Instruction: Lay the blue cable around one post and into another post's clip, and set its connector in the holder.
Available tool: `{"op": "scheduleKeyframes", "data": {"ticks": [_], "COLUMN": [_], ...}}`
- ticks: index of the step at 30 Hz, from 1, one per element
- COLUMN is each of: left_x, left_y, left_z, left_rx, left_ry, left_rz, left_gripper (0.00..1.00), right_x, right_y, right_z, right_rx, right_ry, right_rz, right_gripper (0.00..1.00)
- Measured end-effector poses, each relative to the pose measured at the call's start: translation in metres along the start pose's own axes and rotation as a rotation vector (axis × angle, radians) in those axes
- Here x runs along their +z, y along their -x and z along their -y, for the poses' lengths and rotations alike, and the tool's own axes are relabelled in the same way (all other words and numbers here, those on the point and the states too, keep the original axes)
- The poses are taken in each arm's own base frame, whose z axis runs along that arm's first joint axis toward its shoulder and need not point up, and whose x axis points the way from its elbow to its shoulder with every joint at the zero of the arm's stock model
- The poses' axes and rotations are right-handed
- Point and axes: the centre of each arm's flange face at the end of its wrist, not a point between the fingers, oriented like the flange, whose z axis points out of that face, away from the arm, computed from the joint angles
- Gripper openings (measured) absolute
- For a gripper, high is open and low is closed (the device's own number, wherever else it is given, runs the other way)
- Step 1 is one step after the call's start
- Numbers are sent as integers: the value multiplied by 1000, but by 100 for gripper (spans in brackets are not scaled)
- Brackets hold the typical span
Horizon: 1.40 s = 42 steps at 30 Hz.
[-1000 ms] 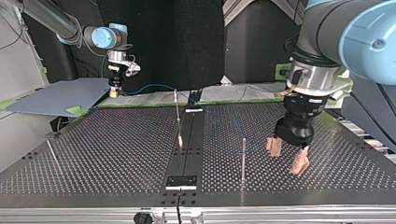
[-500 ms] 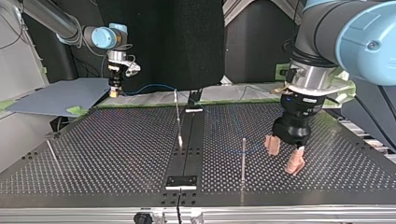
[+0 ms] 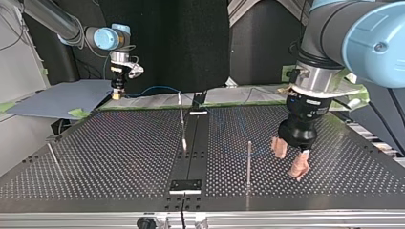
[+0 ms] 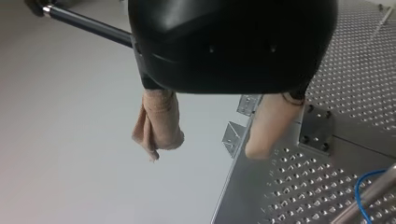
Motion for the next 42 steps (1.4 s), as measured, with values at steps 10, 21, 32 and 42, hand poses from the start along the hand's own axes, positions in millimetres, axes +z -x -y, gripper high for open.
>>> {"op": "scheduleKeyframes", "data": {"ticks": [10,21,32,42], "left_x": [0,2,1,0], "left_y": [-1,-5,-8,-9], "left_z": [1,4,6,5], "left_rx": [96,191,276,283], "left_ry": [-2,-10,-13,6], "left_rz": [-1,-13,-22,-28], "left_gripper": [100,100,100,100], "right_x": [0,0,0,0], "right_y": [0,0,0,0], "right_z": [0,0,0,1], "right_rx": [1,2,2,0], "right_ry": [-1,-2,-2,-3], "right_rz": [0,-1,0,0], "right_gripper": [0,0,0,0]}}
